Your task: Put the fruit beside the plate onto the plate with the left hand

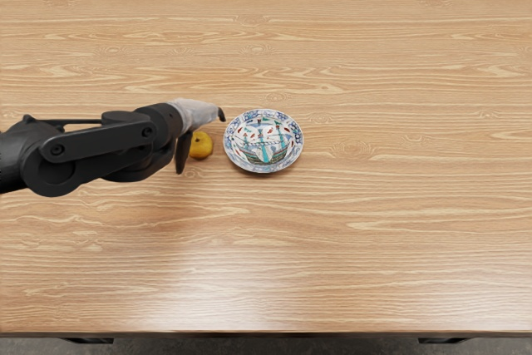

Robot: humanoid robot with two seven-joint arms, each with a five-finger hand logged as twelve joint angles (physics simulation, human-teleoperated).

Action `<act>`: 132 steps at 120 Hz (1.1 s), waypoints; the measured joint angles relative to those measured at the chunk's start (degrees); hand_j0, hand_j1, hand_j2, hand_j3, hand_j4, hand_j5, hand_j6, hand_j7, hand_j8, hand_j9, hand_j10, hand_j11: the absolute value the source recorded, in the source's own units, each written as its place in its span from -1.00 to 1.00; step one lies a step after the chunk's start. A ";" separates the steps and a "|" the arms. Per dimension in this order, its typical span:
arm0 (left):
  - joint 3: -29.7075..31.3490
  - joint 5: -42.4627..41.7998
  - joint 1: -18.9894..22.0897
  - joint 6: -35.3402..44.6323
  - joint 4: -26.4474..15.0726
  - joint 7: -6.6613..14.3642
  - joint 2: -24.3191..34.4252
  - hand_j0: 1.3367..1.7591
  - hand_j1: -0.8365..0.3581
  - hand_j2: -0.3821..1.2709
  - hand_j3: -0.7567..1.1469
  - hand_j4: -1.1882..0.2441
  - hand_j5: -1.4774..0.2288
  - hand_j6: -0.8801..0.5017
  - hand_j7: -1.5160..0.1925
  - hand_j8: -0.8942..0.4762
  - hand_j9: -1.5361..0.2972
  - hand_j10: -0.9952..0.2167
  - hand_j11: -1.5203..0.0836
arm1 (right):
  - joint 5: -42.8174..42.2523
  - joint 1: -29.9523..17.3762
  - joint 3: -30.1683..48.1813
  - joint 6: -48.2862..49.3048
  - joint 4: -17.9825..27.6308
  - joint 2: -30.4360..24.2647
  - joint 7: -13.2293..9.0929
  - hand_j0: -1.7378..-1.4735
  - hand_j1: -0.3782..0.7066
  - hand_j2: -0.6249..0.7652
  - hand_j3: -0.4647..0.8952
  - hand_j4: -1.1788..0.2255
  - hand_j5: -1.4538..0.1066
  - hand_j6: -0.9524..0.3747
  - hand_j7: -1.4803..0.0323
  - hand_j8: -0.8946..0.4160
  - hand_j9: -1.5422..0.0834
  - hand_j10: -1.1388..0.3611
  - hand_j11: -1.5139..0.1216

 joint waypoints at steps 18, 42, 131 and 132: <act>0.27 0.00 0.10 -0.02 0.09 0.00 0.00 0.52 0.47 -0.47 -0.20 0.30 0.34 -0.10 0.38 -0.08 0.31 0.21 0.48 | -0.04 0.00 0.00 0.00 0.00 0.00 0.00 -0.40 -0.89 -0.11 -0.32 0.64 0.82 0.40 0.92 0.33 0.86 0.49 0.81; 0.53 0.45 0.94 1.30 0.13 0.00 0.00 0.52 0.33 -0.46 -0.20 0.20 0.23 -0.21 0.28 -0.18 0.21 0.10 0.36 | -0.06 0.00 0.00 0.00 0.00 0.00 0.00 -0.40 -0.89 -0.11 -0.32 0.64 0.82 0.40 0.92 0.33 0.86 0.49 0.81; 1.37 1.77 1.77 3.27 0.45 0.00 -0.09 0.52 0.06 -0.42 -0.20 -0.01 0.04 -0.35 0.07 -0.38 0.02 -0.13 0.14 | -0.08 0.00 0.00 0.00 0.00 0.00 0.00 -0.40 -0.89 -0.11 -0.32 0.64 0.82 0.40 0.92 0.33 0.86 0.49 0.81; 1.37 1.77 1.77 3.27 0.47 0.00 -0.05 0.52 0.06 -0.42 -0.20 -0.01 0.03 -0.35 0.06 -0.38 0.01 -0.14 0.14 | -0.08 0.00 0.00 0.00 0.00 0.00 0.00 -0.40 -0.89 -0.11 -0.32 0.64 0.82 0.40 0.92 0.33 0.86 0.49 0.81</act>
